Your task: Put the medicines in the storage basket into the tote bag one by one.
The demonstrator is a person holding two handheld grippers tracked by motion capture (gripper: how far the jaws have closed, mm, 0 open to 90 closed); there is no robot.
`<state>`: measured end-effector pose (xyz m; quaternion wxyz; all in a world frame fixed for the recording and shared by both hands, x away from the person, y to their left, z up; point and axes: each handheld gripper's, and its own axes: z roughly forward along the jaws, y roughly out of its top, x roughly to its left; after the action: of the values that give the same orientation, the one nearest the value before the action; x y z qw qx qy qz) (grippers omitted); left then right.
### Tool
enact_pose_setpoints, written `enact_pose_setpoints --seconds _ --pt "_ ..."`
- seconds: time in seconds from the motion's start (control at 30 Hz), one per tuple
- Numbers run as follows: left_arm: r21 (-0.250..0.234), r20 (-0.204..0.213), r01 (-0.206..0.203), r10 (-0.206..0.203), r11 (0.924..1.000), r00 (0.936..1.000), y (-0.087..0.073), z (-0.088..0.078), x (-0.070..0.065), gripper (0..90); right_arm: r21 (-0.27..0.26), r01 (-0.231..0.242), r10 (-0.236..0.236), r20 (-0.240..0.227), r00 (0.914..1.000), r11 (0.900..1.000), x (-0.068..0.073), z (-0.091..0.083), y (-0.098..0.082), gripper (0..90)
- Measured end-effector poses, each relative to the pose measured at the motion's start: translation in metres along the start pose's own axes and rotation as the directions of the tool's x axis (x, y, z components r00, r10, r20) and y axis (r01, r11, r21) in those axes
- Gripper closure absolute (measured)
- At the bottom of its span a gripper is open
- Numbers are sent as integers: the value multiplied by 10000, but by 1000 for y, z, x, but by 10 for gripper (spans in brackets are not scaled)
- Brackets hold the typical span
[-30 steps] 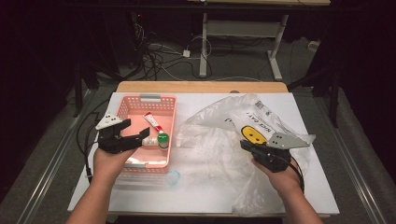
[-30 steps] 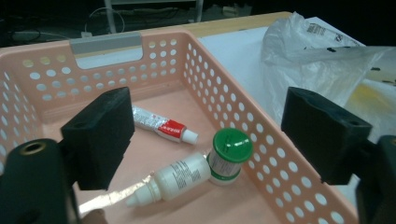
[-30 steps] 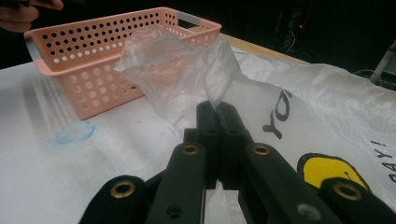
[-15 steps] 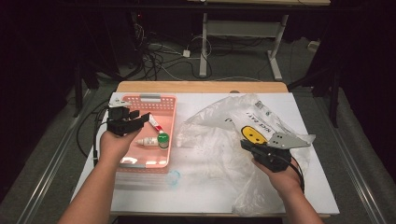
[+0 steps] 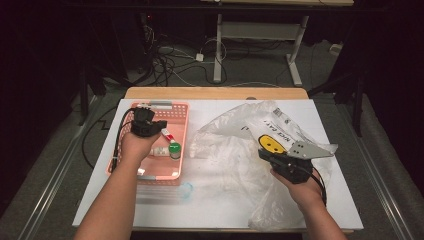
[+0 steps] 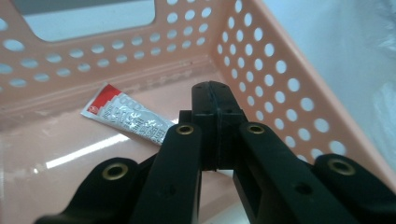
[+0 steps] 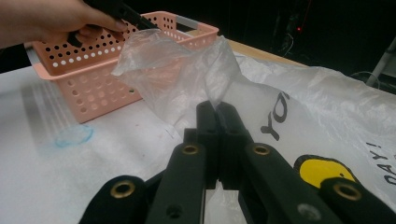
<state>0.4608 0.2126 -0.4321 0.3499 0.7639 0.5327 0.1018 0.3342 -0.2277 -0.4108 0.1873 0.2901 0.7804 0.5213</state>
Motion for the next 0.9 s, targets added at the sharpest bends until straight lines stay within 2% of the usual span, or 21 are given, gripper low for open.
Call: enact_pose_setpoints --seconds 0.07,0.13,0.27,0.43,0.5,0.6,0.73,0.9 --pt "316 -54 21 -19 9995 10000 2 8 2 877 12 5 -5 6 10000 10000 0 0 0 900" --pt "775 -143 -147 159 9969 9998 3 16 2 877 23 -9 9 -1 10000 10000 0 0 0 900" --pt "1308 22 -267 267 9910 9996 7 28 0 876 -16 -41 41 -9 10000 10000 0 -1 0 900" --pt "1846 165 -525 504 9814 9986 12 38 -8 876 -6 1 -1 -70 10000 10000 0 0 0 900" --pt "1940 241 -501 463 9797 9986 13 42 -9 876 22 1 -1 -84 10000 10000 1 0 -1 900" --pt "2247 262 -555 509 9728 9984 13 46 -9 876 37 8 -8 -88 10000 10000 1 1 -1 900" --pt "2416 385 -533 453 9689 9982 12 51 -6 876 29 2 -2 -66 10000 10000 0 0 -1 900" --pt "2956 379 -576 485 9536 9981 9 55 -2 876 150 -41 42 -21 10000 9999 -2 1 -3 900"
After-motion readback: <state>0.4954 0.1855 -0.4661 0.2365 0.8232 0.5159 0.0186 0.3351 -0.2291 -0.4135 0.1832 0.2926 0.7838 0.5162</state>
